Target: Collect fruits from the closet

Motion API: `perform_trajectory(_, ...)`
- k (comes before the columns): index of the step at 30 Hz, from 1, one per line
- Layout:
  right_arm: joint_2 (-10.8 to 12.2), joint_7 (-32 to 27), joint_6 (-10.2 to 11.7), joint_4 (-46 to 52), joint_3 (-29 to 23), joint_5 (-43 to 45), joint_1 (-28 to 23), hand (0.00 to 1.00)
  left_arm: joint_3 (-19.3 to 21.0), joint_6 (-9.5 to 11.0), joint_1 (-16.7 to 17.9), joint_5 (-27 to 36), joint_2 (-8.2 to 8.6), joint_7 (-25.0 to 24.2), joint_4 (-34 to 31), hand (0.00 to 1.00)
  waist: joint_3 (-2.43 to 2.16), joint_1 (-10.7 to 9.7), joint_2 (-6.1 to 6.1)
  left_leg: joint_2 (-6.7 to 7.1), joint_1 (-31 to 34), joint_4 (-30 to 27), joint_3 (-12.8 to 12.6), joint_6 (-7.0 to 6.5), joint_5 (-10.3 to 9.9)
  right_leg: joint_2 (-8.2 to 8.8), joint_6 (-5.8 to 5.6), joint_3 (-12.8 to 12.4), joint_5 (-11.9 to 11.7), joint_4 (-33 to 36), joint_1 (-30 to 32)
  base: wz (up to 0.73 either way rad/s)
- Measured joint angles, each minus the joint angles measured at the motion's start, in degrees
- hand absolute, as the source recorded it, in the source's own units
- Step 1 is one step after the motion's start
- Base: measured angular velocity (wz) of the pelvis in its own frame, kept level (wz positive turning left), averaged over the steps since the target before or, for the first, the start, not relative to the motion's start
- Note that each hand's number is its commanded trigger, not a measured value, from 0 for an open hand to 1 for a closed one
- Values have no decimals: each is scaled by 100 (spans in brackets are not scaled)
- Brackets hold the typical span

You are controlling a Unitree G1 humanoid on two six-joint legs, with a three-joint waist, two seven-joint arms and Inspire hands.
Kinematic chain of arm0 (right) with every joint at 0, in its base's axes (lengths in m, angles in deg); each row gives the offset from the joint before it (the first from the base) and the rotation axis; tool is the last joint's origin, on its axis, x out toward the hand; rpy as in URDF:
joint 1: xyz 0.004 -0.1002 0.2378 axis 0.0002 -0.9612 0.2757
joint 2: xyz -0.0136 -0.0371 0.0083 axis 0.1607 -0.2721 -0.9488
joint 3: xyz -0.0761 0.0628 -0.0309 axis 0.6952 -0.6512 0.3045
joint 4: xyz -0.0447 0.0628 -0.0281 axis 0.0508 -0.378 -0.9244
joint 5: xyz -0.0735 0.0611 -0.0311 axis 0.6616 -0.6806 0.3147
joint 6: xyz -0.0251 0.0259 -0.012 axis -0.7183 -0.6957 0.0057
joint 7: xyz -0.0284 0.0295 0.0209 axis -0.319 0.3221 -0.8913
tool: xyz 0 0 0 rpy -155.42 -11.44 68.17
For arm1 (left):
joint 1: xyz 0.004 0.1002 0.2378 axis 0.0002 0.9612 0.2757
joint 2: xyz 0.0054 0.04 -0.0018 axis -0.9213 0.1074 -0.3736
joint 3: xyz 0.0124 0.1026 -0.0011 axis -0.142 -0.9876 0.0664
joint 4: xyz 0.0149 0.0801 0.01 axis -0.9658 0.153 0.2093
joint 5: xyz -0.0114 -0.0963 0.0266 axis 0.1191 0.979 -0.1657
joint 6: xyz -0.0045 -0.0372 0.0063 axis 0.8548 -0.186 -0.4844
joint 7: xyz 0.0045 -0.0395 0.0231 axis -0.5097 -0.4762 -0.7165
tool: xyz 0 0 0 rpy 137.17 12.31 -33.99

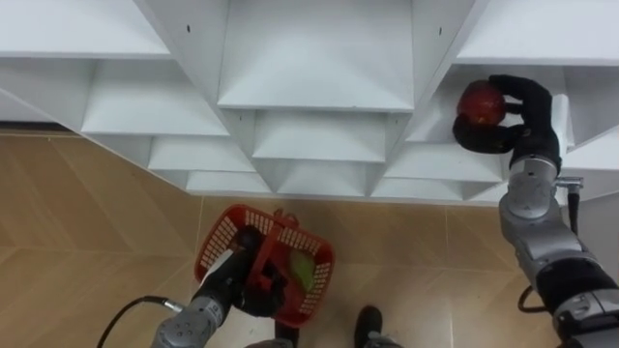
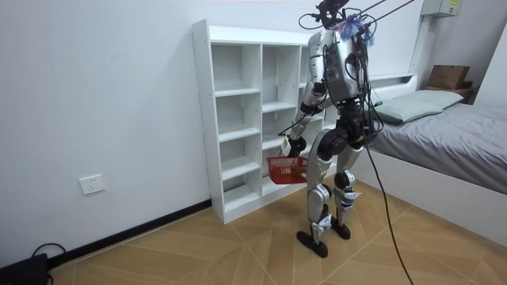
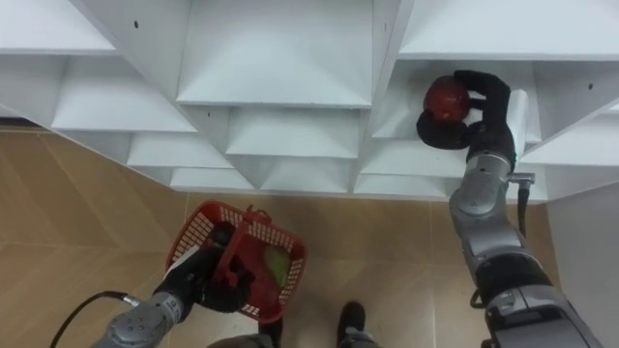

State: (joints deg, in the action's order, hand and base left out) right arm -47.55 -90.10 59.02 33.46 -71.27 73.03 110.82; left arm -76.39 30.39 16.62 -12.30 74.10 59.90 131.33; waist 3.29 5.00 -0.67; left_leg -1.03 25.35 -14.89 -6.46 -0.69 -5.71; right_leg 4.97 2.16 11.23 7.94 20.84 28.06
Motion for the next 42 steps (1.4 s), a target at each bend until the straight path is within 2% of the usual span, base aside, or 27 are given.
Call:
perform_trajectory(11, 2, -23, -1, 0, -1, -5, 4, 100, 1, 0, -55, 0, 0, 0, -3, 100, -2, 14, 4, -1, 10, -29, -1, 0, 0, -1, 0, -1, 0, -2, 0, 0)
perform_trajectory(17, 80, 10, -7, 57, 26, 38, -1, 100, 30, 0, -102, 15, -3, 3, -2, 100, -18, 38, 29, -13, 7, -52, 2, 0, 0, -16, 11, -16, -13, -9, -7, 0)
perform_trajectory(21, 116, 62, 7, 227, 317, 53, -189, 100, 12, 6, -162, 61, -2, 75, -3, 100, -35, 11, 55, -21, -71, -67, -7, 0, -1, -31, 15, -27, -25, -19, -96, 0)
perform_trajectory(24, 131, 209, 27, 523, 462, 75, -468, 100, 22, 10, -171, 128, -2, 116, -26, 100, -58, -26, 70, -24, -91, -60, -10, 0, -1, -34, 12, -26, -26, -23, -123, 0)
perform_trajectory(27, 306, 321, 124, 766, 468, 74, -854, 100, 26, 26, -152, 133, 2, 115, -29, 100, -96, -64, 55, -33, -148, -58, -14, 0, 0, -50, 11, -32, -53, -63, -186, 0)
perform_trajectory(28, 364, 394, 187, 834, 494, 73, -1035, 100, 19, 27, -129, 139, 9, 114, -30, 100, -136, -99, 62, -39, -171, -57, -13, 0, -1, -62, 7, -27, -68, -138, -233, 0)
perform_trajectory(31, 418, 586, 235, 1044, 590, 59, -1337, 100, 35, 28, -120, 226, 11, 128, -64, 100, -187, -135, 72, -62, -206, -51, -23, 1, -1, -107, 7, -34, -152, -270, -311, -4)
perform_trajectory(35, 494, 772, 148, 1192, 646, 77, -1675, 100, 50, 56, 4, 191, 15, 131, -292, 100, -215, -150, 105, -96, -200, -54, -15, 1, -1, -145, 11, -44, -235, -342, -348, -6)
perform_trajectory(37, 559, 964, 108, 1314, 713, 75, -1955, 100, 49, 60, 61, 225, 41, 129, -446, 100, -224, -147, 120, -119, -185, -58, -98, 2, -2, -158, 20, -61, -248, -342, -314, -9)
perform_trajectory(42, 636, 1270, 104, 1697, 964, -15, -2246, 100, 45, 124, 87, 257, 120, 254, -478, 100, -263, -188, 181, -137, -207, -39, -212, 7, 0, -222, 45, -176, -322, -418, -299, -14)
